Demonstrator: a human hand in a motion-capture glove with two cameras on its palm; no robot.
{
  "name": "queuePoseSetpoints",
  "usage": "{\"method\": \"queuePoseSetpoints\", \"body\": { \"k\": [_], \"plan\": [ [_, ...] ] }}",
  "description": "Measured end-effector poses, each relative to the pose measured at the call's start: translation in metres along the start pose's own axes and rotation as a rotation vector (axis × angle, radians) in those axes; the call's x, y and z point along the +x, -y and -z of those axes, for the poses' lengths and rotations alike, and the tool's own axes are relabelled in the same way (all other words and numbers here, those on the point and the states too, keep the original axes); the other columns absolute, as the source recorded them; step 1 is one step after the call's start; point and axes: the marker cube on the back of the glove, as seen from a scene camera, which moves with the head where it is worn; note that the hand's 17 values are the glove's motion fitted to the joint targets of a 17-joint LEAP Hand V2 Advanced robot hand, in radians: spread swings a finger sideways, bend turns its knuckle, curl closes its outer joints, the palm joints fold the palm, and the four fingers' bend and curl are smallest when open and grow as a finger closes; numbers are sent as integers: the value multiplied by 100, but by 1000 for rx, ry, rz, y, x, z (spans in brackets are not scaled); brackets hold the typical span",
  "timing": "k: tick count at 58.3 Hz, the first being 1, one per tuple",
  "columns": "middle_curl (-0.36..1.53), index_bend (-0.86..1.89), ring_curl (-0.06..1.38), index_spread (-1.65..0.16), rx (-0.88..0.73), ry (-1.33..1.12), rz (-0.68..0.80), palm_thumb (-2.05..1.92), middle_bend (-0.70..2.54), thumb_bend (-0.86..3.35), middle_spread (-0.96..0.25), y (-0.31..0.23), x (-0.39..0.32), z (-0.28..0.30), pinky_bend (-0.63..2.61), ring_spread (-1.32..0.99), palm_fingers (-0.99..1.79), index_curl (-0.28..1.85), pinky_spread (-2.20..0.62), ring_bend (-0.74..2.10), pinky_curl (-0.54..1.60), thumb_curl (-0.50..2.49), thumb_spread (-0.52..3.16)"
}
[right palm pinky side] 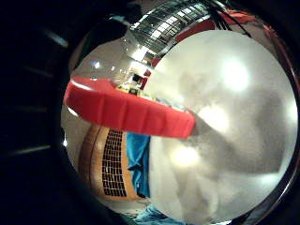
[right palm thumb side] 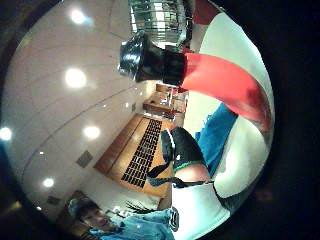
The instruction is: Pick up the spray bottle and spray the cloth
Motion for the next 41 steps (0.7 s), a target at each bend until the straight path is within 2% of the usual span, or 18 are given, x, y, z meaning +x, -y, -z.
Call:
{"method": "queuePoseSetpoints", "body": {
  "k": [24,41],
  "plan": [
    [36,9,31,-22,-107,17,-54,69,26,-3,4,25,0,-15,55,10,15,16,19,49,36,39,98],
    [37,9,32,-21,-116,8,-86,70,32,-3,3,40,-8,-22,55,4,28,14,12,56,35,38,96]
  ]
}}
